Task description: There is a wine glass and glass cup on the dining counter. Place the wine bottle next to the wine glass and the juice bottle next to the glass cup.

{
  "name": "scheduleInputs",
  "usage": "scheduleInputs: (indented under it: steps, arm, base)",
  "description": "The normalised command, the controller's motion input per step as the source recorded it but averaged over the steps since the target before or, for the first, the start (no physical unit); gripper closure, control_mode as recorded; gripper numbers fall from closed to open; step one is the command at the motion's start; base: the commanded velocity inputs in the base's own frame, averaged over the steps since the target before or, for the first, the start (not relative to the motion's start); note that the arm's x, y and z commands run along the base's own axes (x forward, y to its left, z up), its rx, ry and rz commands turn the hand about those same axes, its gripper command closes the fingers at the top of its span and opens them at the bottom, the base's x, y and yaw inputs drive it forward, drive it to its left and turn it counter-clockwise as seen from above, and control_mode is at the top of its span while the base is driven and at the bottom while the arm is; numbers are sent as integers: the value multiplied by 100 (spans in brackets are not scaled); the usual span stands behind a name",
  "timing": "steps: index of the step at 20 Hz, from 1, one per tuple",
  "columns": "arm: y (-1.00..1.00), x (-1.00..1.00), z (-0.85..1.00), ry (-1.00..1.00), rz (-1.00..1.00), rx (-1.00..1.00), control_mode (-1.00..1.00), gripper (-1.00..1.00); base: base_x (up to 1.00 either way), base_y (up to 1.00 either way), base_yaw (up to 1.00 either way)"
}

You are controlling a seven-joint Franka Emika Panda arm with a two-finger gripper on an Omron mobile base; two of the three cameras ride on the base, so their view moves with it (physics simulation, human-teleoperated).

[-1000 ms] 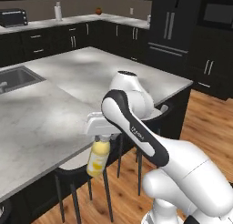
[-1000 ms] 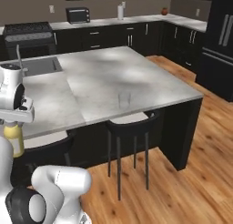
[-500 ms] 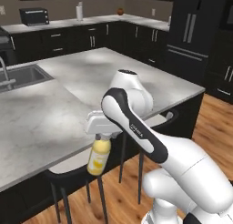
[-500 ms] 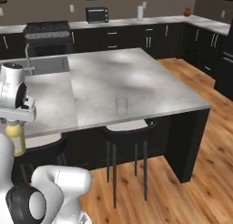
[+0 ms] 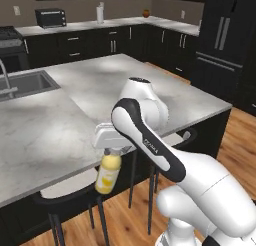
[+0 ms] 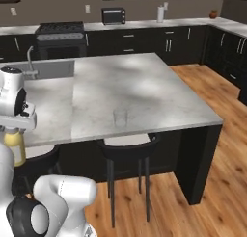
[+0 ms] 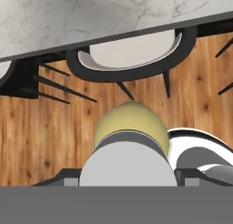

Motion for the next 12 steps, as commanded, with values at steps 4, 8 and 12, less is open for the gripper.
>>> scheduleInputs:
  steps: [4,8,12]
  arm:
    - [0,0,0,0,0,0,100,100]
    - [0,0,0,0,0,0,100,100]
    - [0,0,0,0,0,0,100,100]
  base:
    - [59,-33,11]
    - [64,-22,12]
    - [58,-16,20]
